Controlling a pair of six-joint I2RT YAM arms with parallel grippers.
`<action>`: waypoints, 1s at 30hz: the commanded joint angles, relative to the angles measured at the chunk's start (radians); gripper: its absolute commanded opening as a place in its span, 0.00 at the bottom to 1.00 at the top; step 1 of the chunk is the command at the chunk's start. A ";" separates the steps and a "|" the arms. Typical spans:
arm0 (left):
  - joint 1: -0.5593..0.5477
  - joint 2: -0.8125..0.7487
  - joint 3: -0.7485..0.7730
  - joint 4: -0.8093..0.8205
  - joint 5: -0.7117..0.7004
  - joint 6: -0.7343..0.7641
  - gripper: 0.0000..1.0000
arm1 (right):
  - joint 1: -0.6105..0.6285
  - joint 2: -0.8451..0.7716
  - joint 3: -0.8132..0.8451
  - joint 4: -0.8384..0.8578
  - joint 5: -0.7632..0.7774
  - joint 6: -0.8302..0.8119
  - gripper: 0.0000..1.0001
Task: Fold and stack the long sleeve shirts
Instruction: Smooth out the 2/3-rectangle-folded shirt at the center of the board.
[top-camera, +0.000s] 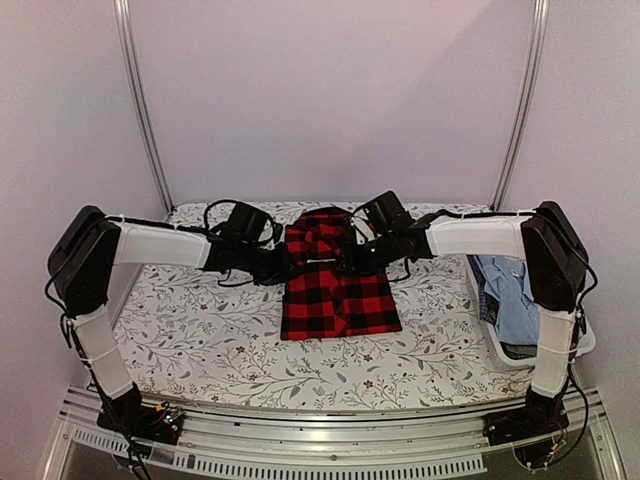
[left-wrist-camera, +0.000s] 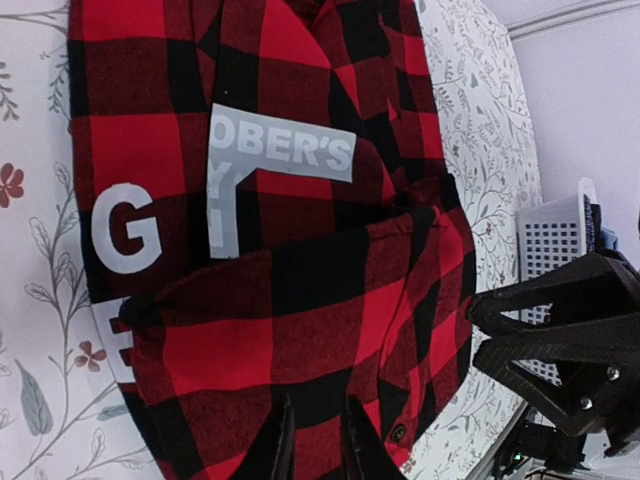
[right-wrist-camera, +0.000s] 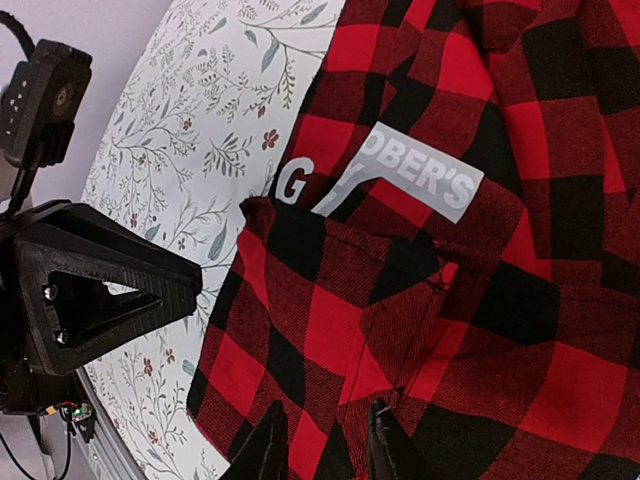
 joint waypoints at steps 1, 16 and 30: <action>0.014 0.092 0.082 -0.009 0.014 0.030 0.16 | -0.003 0.108 0.100 0.005 -0.050 -0.024 0.26; 0.111 0.315 0.252 -0.103 0.006 0.102 0.14 | -0.018 0.360 0.274 -0.107 0.034 0.002 0.23; 0.112 0.123 0.235 -0.193 -0.070 0.158 0.32 | -0.020 0.135 0.261 -0.192 0.154 -0.094 0.37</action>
